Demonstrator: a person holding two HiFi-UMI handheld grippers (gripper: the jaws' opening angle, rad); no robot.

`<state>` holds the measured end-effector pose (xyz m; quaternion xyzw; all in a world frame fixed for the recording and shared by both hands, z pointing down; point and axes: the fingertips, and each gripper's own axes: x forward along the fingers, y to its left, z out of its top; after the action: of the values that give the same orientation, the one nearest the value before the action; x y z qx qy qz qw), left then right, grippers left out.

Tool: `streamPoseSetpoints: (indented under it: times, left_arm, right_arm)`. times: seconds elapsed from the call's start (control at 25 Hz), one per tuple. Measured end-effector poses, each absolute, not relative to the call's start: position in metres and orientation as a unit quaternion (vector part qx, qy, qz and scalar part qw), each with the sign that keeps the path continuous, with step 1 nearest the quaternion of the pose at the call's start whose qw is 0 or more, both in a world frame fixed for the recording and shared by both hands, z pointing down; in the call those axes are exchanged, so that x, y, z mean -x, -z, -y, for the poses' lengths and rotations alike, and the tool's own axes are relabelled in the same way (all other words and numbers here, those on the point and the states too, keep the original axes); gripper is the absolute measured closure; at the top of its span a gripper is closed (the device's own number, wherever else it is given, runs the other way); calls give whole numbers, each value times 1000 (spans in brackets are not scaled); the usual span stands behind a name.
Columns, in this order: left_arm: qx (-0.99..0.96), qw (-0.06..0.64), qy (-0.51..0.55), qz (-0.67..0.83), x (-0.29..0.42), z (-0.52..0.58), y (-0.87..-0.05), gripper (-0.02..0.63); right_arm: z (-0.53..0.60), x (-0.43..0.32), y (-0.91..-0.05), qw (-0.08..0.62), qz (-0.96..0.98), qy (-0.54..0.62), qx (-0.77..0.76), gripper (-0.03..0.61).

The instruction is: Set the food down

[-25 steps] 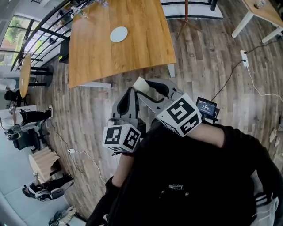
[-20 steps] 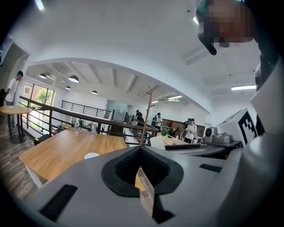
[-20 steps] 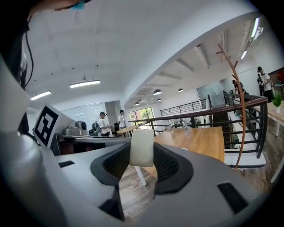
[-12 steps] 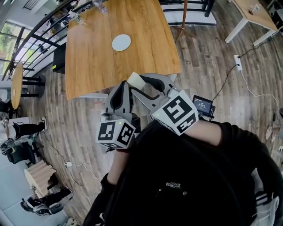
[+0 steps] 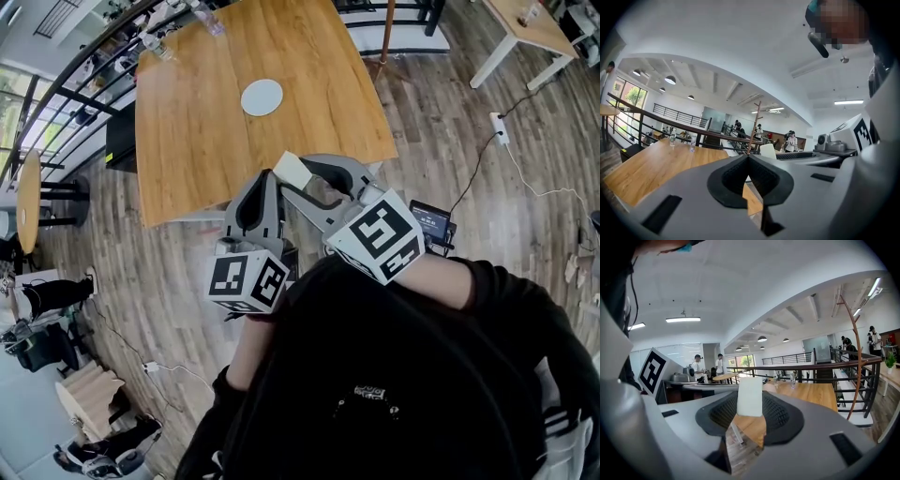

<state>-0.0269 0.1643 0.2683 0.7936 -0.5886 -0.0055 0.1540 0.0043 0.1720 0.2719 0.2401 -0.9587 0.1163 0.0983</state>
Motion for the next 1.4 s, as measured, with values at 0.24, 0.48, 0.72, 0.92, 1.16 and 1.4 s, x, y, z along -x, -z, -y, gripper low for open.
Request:
streamPoseSetpoints:
  times: [0.24,0.48,0.72,0.92,1.16,1.4]
  left_arm:
    - [-791,160,11,591,39,-173,-275,615]
    - [-778,148,31,610,71,-185,-264,615]
    - [-765,160,42,623,91,-197,-271,615]
    - [-759,162,44,630,102,-196,-272,615]
    - [-747,183,39,638,112,-189,-285,615]
    - [-735,185,35,652,129,-164,-284,615]
  right_arm:
    - [-179,8,-278,114,962,-108,-224,403]
    - [-189,40,-267,113,970,-86,-195,403]
    - [-201,60,-273,125,974,-83,-170,403]
    - [-200,71,-274,123,974,-89,-167,403]
    - [-192,81,-285,130,973,-111,-154,403]
    - [-167,99,-283,123,976,-118,-138,403]
